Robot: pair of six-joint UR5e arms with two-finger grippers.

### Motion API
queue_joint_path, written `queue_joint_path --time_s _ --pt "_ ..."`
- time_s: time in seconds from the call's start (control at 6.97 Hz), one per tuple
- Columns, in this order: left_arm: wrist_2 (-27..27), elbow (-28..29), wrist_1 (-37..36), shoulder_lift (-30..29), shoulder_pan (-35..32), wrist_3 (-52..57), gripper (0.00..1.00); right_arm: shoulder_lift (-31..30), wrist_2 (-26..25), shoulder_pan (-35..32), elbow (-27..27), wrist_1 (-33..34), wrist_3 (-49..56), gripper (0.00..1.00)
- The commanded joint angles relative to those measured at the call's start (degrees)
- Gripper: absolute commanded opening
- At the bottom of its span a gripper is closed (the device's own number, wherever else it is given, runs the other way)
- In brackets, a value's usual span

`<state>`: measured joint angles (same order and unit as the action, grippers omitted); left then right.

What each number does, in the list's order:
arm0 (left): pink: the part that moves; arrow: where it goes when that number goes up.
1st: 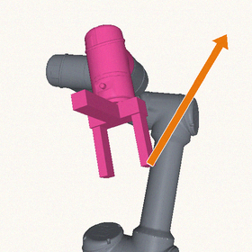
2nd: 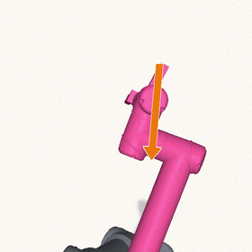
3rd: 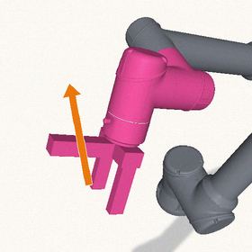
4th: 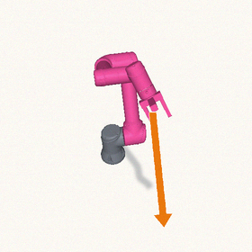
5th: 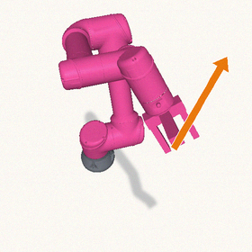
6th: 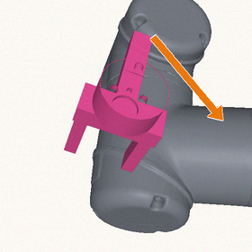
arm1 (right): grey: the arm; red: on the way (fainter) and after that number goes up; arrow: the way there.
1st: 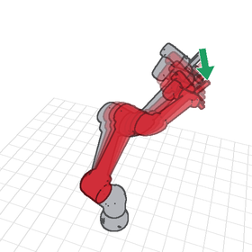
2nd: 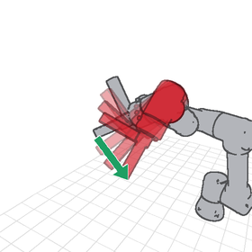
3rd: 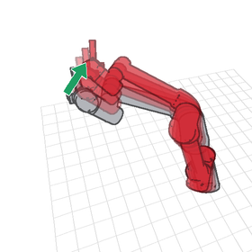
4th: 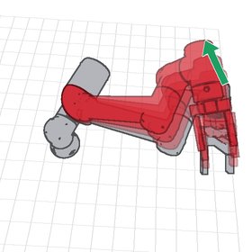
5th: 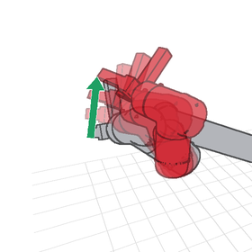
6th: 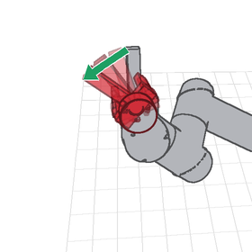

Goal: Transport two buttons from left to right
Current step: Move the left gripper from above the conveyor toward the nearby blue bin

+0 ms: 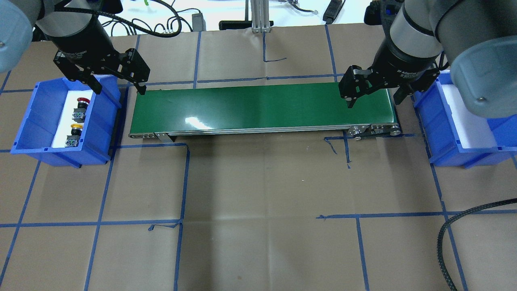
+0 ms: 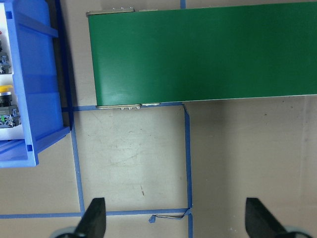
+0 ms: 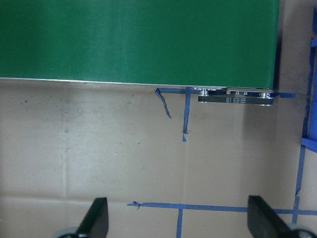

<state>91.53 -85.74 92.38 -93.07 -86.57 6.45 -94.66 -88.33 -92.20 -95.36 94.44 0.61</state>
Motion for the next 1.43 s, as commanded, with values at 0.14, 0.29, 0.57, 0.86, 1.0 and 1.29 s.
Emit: queue_joint_path --time_s 0.14,0.29,0.57,0.86,1.0,1.29 --pt "-0.13 0.05 0.08 -0.01 0.00 -0.03 1.00 0.00 0.00 0.00 0.00 0.04 0.00 1.00" --pt "-0.21 0.05 -0.01 -0.18 0.00 -0.12 1.00 0.00 0.00 0.00 0.00 0.04 0.00 1.00" --pt "-0.30 -0.04 -0.01 -0.01 0.00 -0.21 1.00 0.00 0.00 0.00 0.00 0.13 0.00 1.00" --pt "-0.48 -0.57 -0.01 0.17 0.00 -0.55 1.00 0.00 0.00 0.00 0.00 0.04 0.00 1.00" --pt "-0.56 -1.00 -0.01 0.26 0.00 -1.78 1.00 0.00 0.00 0.00 0.00 0.04 0.00 1.00" --pt "-0.39 -0.22 -0.10 -0.18 2.35 -1.00 1.00 -0.09 0.00 0.00 0.00 0.04 0.00 1.00"
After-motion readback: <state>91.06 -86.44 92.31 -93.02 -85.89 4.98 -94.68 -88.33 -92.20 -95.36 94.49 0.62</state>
